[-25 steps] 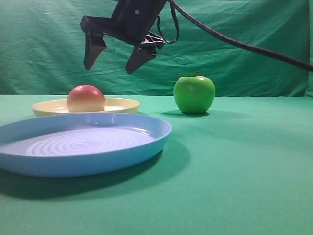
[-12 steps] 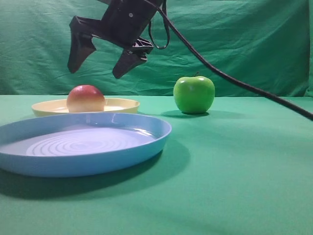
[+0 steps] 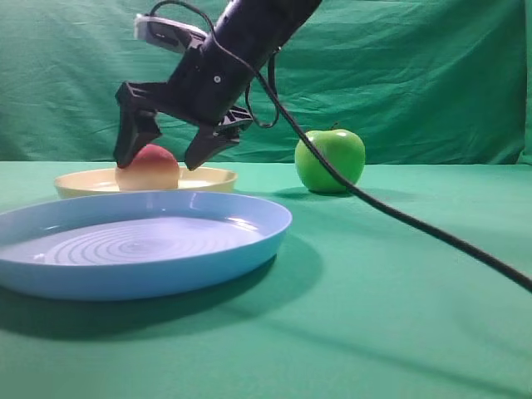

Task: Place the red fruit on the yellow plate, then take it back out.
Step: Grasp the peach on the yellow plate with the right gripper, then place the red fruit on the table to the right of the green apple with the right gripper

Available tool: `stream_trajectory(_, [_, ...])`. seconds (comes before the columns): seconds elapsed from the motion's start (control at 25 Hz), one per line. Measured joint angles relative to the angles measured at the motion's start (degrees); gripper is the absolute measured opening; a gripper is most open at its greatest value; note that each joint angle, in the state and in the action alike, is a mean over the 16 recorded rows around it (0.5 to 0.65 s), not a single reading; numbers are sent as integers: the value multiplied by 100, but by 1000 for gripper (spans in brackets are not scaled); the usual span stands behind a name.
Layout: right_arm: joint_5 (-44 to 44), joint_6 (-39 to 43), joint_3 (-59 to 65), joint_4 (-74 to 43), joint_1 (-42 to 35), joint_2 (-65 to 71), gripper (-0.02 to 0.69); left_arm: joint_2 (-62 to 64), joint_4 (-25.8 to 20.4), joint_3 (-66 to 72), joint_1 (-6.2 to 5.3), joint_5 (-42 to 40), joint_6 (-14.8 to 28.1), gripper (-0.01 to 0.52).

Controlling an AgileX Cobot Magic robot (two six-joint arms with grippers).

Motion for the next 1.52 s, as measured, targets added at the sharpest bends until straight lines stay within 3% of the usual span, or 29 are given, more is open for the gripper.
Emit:
stream_trajectory(0.36, [70, -11, -11, 17, -1, -68, 262, 0, 0, 0, 0, 0, 0, 0])
stream_trajectory(0.52, [172, -11, -11, 16, -16, -283, 206, 0, 0, 0, 0, 0, 0, 0])
stream_trajectory(1.04, [1156, 415, -11, -369, -408, -1774, 180, 0, 0, 0, 0, 0, 0, 0])
stream_trajectory(1.52, [2652, 2223, 109, -2139, -862, -3359, 178, 0, 0, 0, 0, 0, 0, 0])
